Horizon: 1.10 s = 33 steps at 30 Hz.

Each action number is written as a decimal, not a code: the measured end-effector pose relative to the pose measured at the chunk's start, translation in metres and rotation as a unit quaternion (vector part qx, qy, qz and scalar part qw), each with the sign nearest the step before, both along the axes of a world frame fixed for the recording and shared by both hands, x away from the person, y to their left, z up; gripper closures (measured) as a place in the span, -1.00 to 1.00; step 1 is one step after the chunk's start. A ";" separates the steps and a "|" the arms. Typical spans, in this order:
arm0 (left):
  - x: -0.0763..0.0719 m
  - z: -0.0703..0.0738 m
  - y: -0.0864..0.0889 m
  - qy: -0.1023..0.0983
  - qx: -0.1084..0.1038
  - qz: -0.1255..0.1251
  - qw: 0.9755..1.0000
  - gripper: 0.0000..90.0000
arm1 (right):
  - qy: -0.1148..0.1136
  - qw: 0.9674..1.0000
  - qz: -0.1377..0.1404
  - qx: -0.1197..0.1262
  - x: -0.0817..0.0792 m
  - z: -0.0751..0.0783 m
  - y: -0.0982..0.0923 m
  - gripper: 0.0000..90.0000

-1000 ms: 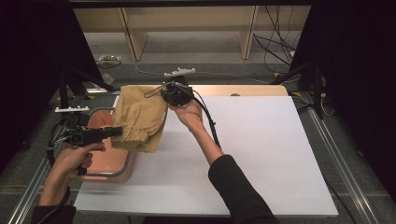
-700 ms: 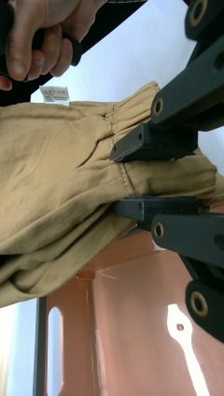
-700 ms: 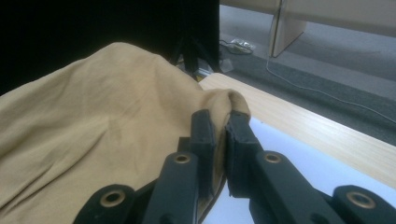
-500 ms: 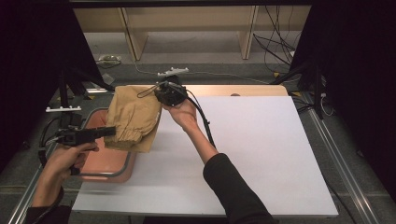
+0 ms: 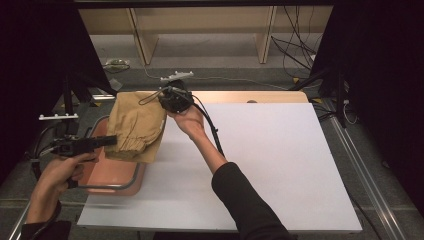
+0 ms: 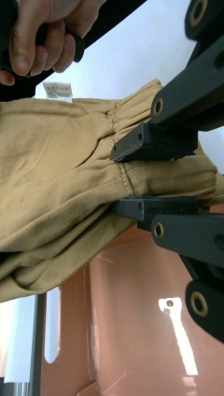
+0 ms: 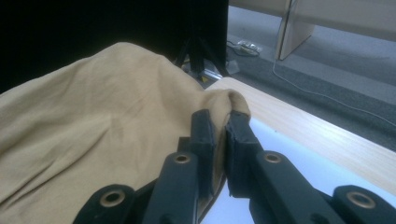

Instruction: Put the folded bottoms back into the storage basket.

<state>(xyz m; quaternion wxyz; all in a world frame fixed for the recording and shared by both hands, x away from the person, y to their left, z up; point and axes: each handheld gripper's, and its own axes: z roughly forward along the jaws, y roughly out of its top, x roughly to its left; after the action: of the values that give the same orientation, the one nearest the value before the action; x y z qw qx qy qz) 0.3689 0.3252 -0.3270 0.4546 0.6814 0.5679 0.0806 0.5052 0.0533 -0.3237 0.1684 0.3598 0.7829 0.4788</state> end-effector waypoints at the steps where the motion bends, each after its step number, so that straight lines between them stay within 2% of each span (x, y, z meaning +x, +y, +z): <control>1: 0.000 0.000 0.001 0.000 0.000 0.001 1.000 0.63 | 0.000 1.000 0.000 0.001 0.000 0.000 0.001 0.86; 10: 0.000 -0.002 0.006 0.006 0.008 0.010 1.000 0.63 | -0.002 1.000 0.006 0.000 -0.001 0.001 0.011 0.86; 33: -0.001 -0.005 0.016 0.010 0.009 0.022 1.000 0.62 | -0.003 1.000 0.013 0.000 -0.002 -0.001 0.024 0.86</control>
<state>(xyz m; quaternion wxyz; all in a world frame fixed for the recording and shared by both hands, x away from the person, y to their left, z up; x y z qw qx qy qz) 0.3680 0.3417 -0.3317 0.4412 0.6733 0.5866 0.0889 0.5031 0.0770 -0.3247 0.1649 0.3483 0.7871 0.4816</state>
